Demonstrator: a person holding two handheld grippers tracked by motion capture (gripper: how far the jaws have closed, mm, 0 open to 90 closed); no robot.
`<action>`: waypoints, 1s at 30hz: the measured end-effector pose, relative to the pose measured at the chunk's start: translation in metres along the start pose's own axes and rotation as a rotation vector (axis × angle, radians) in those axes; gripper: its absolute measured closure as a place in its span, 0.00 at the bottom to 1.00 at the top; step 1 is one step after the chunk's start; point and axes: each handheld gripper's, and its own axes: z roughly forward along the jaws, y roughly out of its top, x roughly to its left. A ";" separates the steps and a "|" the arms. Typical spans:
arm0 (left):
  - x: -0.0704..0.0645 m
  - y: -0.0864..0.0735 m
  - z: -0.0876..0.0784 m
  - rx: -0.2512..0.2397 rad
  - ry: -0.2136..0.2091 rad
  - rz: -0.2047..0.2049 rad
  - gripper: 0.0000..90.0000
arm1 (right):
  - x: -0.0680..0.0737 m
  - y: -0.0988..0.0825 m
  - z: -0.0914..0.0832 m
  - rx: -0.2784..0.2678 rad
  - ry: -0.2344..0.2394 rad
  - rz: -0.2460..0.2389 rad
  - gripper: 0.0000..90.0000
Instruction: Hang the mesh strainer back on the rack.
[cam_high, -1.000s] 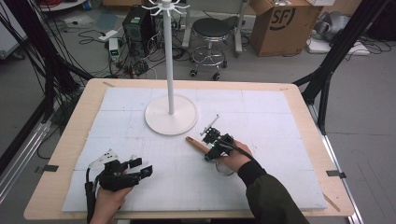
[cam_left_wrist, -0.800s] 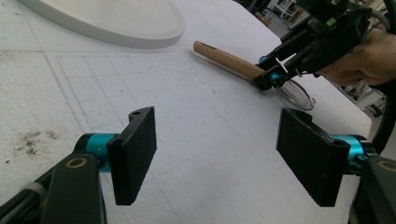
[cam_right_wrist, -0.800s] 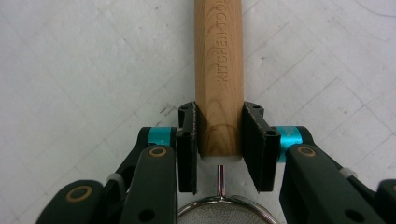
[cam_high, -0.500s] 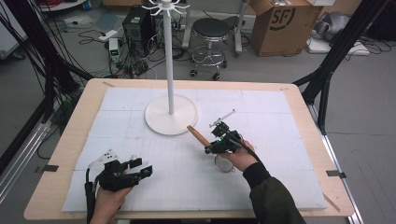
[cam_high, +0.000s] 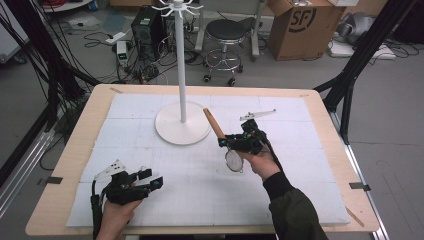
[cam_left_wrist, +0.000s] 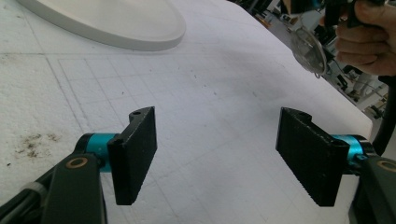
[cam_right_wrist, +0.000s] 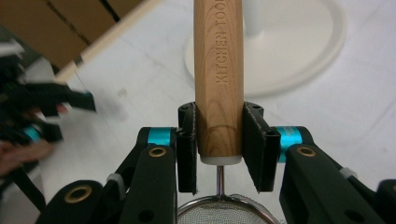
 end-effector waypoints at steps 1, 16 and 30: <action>0.000 0.000 0.000 0.000 -0.001 0.001 0.33 | 0.001 0.002 -0.001 -0.029 0.003 -0.001 0.77; 0.001 0.001 -0.001 -0.004 -0.006 0.005 0.33 | 0.026 0.039 -0.014 -0.275 0.052 -0.049 0.77; -0.001 0.002 0.006 0.006 -0.012 0.017 0.33 | 0.026 0.063 -0.020 -0.441 0.106 -0.018 0.77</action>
